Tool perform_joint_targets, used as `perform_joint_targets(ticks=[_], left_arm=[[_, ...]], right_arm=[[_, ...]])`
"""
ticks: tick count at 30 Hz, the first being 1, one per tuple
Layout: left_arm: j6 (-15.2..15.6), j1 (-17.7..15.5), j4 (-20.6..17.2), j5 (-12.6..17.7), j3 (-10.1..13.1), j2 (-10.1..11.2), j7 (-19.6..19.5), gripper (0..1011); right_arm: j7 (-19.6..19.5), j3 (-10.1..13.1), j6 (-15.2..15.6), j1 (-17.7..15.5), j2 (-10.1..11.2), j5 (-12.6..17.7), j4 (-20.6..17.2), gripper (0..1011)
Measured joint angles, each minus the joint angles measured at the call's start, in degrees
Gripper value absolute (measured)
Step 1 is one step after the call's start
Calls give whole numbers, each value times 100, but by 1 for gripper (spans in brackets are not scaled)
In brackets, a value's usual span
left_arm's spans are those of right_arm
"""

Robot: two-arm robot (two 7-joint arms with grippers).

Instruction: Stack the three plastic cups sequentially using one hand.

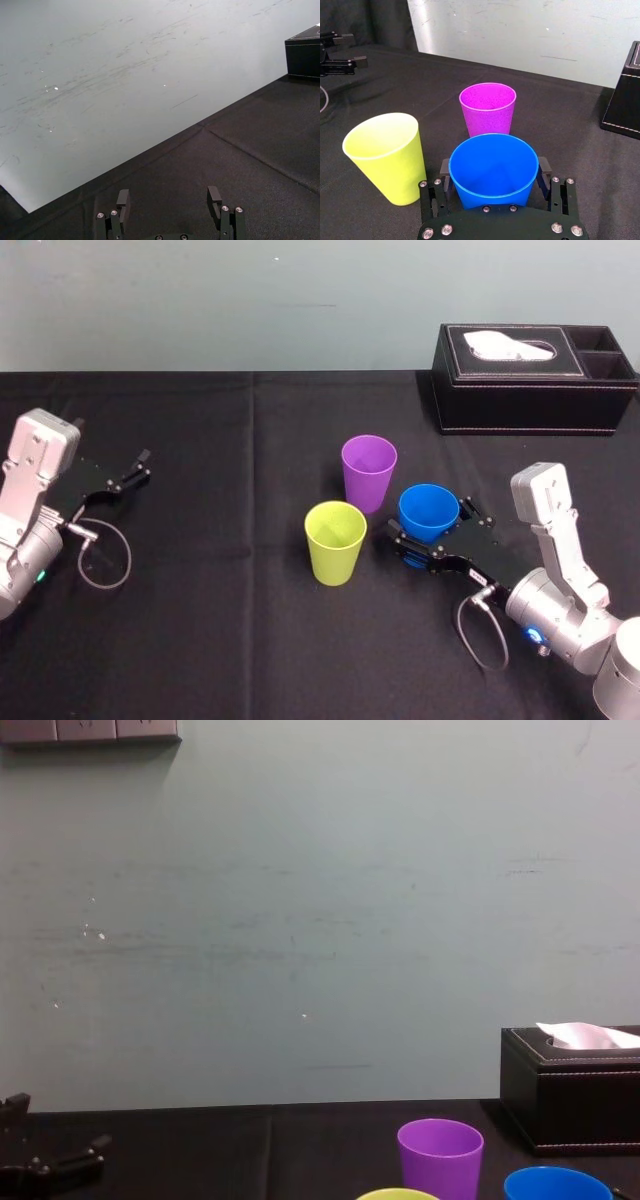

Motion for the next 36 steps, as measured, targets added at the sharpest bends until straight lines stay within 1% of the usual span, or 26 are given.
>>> perform_joint_targets(ticks=[4, 7, 12, 14, 21, 26, 29, 33, 36], left_arm=[[0, 0, 0, 0, 0, 0, 0, 1011], [0, 0, 0, 0, 0, 0, 0, 1011], [0, 0, 0, 0, 0, 0, 0, 1011], [0, 0, 0, 0, 0, 0, 0, 1011], [0, 0, 0, 0, 0, 0, 0, 1011], [0, 0, 0, 0, 0, 0, 0, 1011], [0, 0, 0, 0, 0, 0, 0, 1011], [0, 0, 0, 0, 0, 0, 0, 1011], [0, 0, 0, 0, 0, 0, 0, 1011]], right_arm=[[0, -2, -3, -2, 6, 7, -6, 1003], [-1, -4, -5, -3, 9, 10, -9, 953], [-4, -7, -8, -6, 13, 13, -13, 812], [-5, -8, -11, -6, 13, 14, -15, 778], [-5, -6, -14, -9, 16, 17, -23, 743], [35, 109, 0, -40, 2, 21, -175, 729], [56, 179, 109, -15, -17, 42, -301, 729], [106, 274, 439, 112, -33, 186, -480, 729], [116, 289, 551, 205, -35, 226, -543, 729]])
